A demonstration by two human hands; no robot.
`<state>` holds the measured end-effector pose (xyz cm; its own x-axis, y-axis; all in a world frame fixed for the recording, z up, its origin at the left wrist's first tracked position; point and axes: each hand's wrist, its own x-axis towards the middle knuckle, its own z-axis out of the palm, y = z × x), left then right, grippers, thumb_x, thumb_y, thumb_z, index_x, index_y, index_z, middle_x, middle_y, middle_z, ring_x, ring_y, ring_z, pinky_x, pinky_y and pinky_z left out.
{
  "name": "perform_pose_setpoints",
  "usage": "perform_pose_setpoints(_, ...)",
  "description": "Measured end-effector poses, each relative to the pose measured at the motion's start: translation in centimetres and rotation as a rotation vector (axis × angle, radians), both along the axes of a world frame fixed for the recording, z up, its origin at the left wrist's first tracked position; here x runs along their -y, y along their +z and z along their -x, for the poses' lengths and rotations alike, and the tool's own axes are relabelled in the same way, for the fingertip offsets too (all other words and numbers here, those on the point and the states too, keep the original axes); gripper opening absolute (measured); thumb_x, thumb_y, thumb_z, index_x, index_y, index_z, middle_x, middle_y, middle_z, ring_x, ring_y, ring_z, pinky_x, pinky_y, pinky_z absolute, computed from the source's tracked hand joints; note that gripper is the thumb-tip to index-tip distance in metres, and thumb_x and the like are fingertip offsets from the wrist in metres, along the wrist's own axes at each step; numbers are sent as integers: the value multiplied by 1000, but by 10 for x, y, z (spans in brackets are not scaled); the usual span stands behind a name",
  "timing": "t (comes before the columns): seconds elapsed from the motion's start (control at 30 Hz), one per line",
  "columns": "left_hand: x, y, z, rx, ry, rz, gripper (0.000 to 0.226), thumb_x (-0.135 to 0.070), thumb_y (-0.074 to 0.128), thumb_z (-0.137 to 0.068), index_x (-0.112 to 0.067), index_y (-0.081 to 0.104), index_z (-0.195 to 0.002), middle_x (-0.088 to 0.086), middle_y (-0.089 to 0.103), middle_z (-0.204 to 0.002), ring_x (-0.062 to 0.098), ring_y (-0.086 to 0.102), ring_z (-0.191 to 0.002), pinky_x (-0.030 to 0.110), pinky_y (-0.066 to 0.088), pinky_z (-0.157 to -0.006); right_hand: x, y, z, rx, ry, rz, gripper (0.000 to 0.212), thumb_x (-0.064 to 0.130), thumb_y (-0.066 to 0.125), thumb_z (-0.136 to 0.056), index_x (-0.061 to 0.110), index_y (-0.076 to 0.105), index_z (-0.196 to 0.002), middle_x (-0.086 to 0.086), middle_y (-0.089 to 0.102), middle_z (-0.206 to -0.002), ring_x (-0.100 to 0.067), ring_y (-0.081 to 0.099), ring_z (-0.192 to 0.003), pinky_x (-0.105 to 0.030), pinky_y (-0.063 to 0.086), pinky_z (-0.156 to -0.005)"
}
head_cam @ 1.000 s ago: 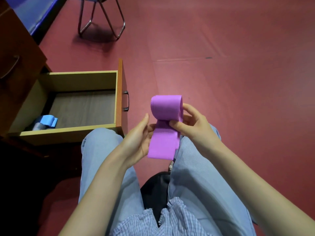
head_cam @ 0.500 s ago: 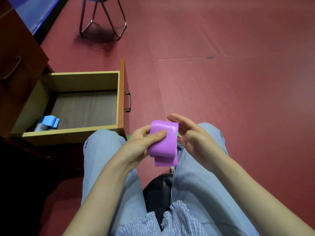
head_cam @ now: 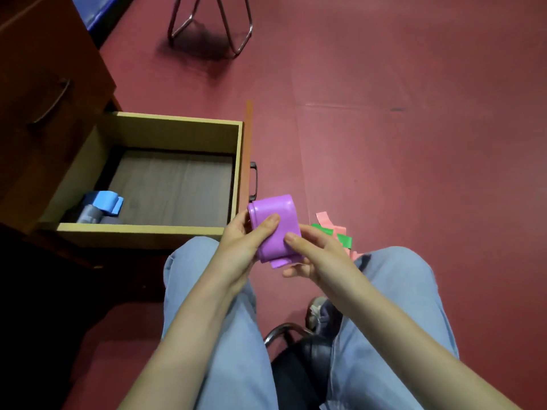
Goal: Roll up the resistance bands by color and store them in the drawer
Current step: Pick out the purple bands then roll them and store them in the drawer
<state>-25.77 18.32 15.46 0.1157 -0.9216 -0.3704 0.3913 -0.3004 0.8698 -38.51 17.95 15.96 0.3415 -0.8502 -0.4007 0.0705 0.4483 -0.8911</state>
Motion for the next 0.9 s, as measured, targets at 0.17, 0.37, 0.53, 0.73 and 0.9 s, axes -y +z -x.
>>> perform_pose_setpoints(0.17, 26, -14, -62, 109, 64, -70, 28, -18, 59, -83, -8, 56, -110, 11, 66, -101, 20, 62, -85, 34, 54, -78, 48, -15, -61, 3, 114, -24, 19, 5, 49, -89, 8, 56, -107, -1, 61, -81, -7, 61, -53, -16, 53, -51)
perform_pose_setpoints(0.37, 71, -53, -158, 278, 209, -180, 35, -16, 64, -80, -5, 57, -113, 15, 64, -111, 26, 61, -102, 38, 50, -90, 117, -59, -159, -98, 257, -78, 33, 8, 50, -90, 0, 46, -122, -4, 58, -80, -11, 56, -50, -14, 48, -48)
perform_pose_setpoints(0.53, 106, -90, -222, 363, 364, -263, 42, -9, 61, -82, -4, 48, -122, 18, 58, -122, 28, 56, -109, 38, 44, -99, 170, -103, -239, -177, 376, -32, 34, 10, 49, -91, 0, 46, -123, -8, 55, -94, -5, 56, -55, -11, 45, -46)
perform_pose_setpoints(0.73, 134, -121, -295, 787, 362, -393, 61, -5, 55, -81, -6, 31, -137, 18, 42, -137, 31, 44, -124, 32, 35, -103, 216, -150, -341, -217, 464, -62, 31, 2, 45, -90, -6, 47, -120, -10, 54, -79, -3, 50, -35, -14, 41, -40)
perform_pose_setpoints(0.9, 146, -134, -336, 782, 341, -566, 37, -9, 34, -96, 6, 41, -129, 25, 42, -138, 33, 42, -126, 31, 30, -99, 239, -167, -396, -311, 546, -55, 31, 2, 44, -89, -4, 47, -120, -6, 49, -65, -9, 50, -39, -13, 40, -36)
